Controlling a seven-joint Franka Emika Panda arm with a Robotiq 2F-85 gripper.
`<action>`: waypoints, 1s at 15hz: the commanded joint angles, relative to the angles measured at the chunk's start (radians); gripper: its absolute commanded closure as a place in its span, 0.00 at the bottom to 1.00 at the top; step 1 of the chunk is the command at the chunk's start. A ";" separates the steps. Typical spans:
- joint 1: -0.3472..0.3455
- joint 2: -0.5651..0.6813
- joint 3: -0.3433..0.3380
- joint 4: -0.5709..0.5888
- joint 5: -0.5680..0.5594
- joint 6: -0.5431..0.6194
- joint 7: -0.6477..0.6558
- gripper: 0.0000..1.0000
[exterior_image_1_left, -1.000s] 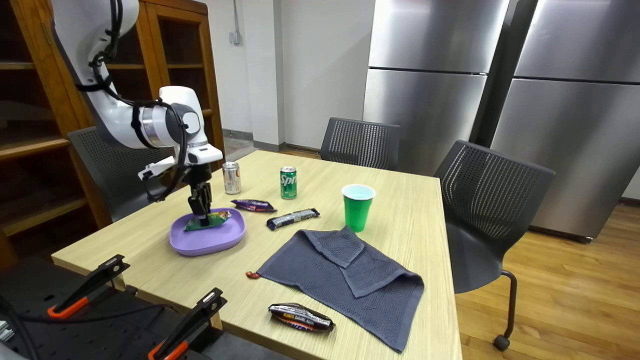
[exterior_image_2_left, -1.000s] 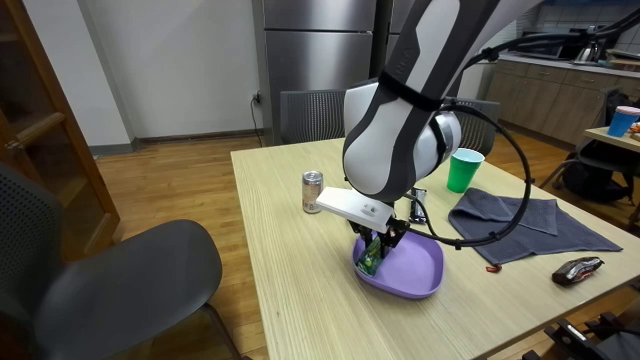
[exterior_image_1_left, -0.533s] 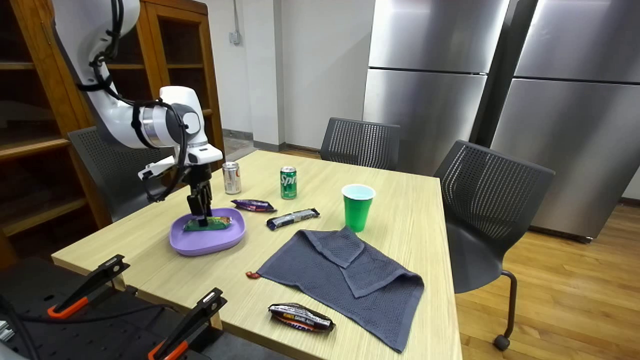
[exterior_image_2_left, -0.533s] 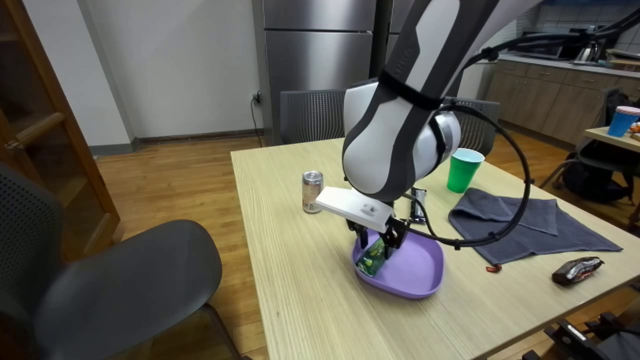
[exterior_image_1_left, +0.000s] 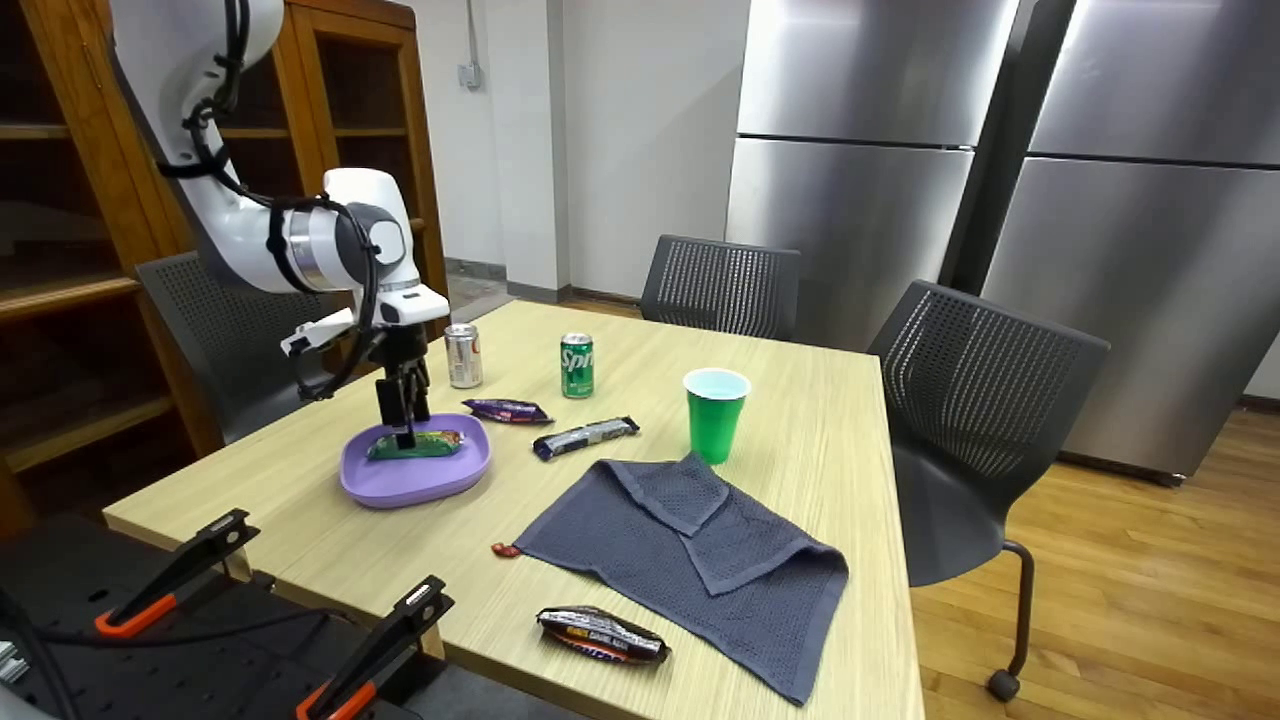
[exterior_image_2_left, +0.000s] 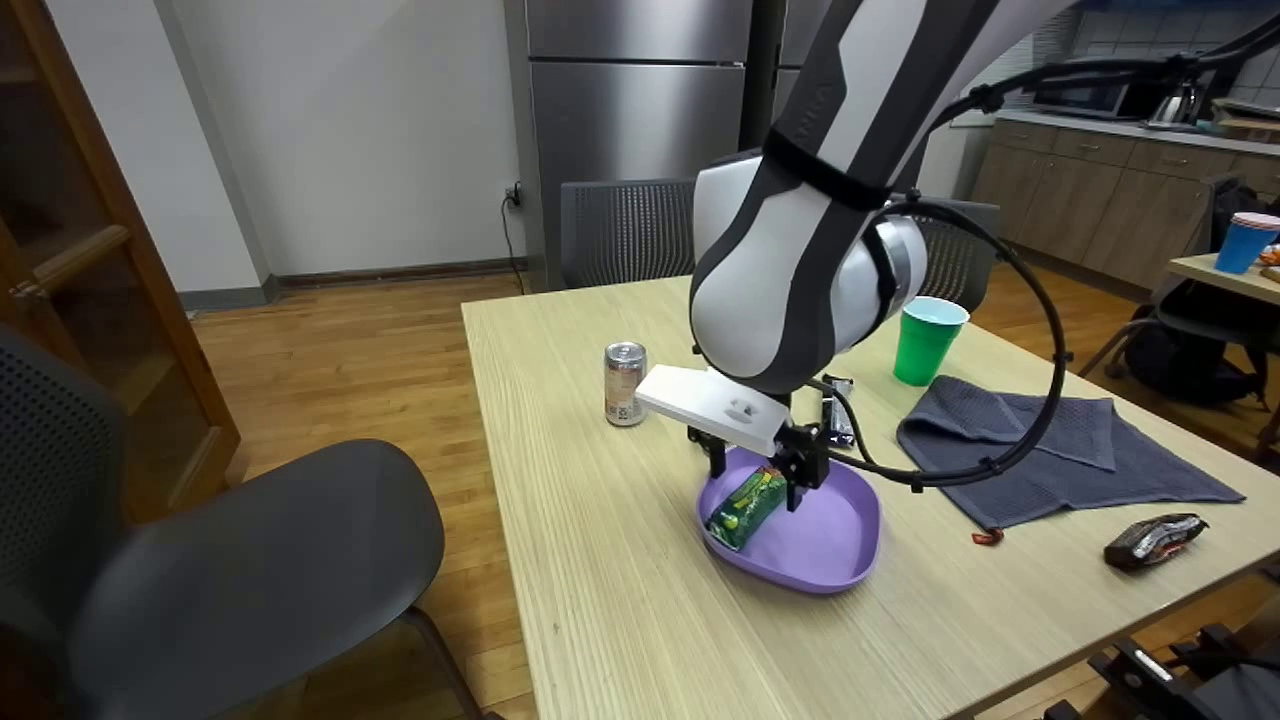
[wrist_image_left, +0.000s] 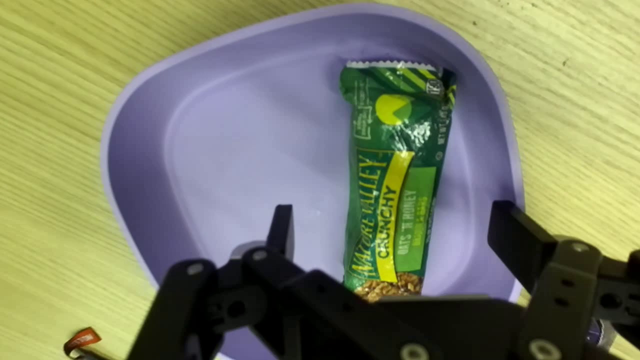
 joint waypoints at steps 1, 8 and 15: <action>-0.008 -0.088 -0.001 -0.078 -0.032 0.004 0.022 0.00; -0.013 -0.239 -0.030 -0.244 -0.048 0.035 0.035 0.00; -0.108 -0.313 -0.055 -0.362 -0.069 0.110 0.010 0.00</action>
